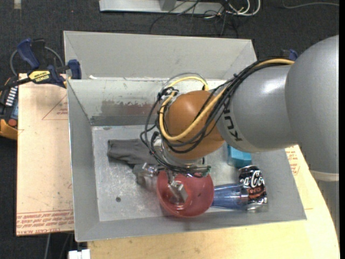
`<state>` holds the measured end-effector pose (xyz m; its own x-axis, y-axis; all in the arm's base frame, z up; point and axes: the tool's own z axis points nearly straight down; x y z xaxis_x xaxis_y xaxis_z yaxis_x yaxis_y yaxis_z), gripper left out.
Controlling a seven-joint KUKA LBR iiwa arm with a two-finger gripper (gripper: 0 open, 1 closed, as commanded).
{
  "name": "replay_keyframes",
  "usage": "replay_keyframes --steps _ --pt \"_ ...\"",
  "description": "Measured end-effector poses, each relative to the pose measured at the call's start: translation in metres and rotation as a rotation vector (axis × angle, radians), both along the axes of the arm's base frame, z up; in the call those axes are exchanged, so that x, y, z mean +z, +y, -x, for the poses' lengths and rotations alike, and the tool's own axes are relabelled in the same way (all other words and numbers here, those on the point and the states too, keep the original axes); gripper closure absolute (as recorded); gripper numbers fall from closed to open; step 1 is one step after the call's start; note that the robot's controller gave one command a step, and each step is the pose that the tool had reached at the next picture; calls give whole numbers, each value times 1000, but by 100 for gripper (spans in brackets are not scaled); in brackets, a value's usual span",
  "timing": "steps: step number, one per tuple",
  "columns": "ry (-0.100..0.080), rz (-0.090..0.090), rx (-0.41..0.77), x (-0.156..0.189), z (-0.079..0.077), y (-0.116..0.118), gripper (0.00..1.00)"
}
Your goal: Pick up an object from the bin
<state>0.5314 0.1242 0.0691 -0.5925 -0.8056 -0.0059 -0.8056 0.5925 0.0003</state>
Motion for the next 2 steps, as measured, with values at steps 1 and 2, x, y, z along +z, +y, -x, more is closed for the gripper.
replay_keyframes --steps 1,2 --pt "-23 -3 46 6 26 -15 100" --pt "-23 -3 45 6 26 -15 100"
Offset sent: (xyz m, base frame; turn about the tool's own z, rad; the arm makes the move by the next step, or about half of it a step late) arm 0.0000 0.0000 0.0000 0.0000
